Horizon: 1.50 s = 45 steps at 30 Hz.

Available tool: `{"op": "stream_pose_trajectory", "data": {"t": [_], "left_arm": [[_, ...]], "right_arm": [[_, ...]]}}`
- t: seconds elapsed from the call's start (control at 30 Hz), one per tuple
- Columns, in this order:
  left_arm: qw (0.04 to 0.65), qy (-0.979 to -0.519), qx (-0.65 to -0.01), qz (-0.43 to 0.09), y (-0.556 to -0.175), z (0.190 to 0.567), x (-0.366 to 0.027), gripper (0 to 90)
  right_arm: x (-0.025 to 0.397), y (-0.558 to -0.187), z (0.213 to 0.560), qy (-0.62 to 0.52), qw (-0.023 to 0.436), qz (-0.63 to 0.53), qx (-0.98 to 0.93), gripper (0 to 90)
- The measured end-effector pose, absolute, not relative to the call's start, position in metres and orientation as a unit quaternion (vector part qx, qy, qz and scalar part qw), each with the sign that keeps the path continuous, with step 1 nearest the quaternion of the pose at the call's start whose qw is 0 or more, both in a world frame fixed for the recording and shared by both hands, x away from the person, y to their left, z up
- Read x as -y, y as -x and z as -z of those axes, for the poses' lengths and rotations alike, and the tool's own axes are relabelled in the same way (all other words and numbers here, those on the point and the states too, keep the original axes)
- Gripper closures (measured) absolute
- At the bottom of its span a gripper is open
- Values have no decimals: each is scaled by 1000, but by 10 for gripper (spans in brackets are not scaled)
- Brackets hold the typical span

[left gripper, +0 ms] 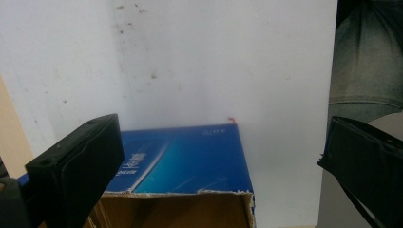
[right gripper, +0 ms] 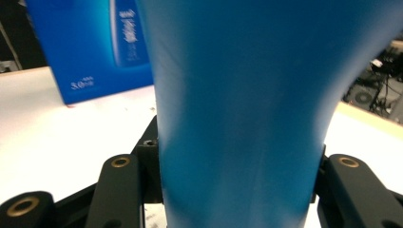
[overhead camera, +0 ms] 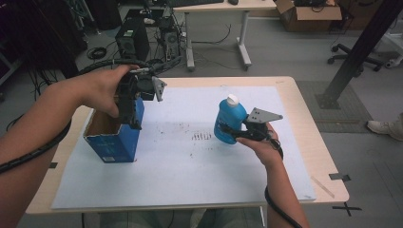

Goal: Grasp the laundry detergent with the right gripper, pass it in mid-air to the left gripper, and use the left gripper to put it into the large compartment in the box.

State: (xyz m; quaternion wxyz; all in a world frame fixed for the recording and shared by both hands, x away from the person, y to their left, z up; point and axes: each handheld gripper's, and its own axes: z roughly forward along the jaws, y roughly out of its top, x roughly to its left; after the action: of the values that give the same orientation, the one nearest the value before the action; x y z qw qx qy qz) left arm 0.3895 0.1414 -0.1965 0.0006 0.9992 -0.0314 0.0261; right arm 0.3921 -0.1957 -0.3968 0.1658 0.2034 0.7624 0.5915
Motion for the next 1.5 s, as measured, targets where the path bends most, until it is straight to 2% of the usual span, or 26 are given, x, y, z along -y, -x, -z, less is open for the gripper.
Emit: {"op": "stream_pose_trajectory", "data": {"t": [0.33,0.6,1.07,1.5], "left_arm": [[8,-999,38,-20,-385,192,-129,2],[15,-999,44,-15,-379,189,-118,2],[19,-999,49,-10,-370,191,-106,2],[29,-998,58,6,-360,209,-97,2]], "right_arm": [[189,-370,360,-133,139,-583,-790,464],[177,-352,348,-85,115,-584,-799,464],[160,-338,358,-55,83,-587,-804,462],[139,-337,374,-44,71,-589,-804,462]]}}
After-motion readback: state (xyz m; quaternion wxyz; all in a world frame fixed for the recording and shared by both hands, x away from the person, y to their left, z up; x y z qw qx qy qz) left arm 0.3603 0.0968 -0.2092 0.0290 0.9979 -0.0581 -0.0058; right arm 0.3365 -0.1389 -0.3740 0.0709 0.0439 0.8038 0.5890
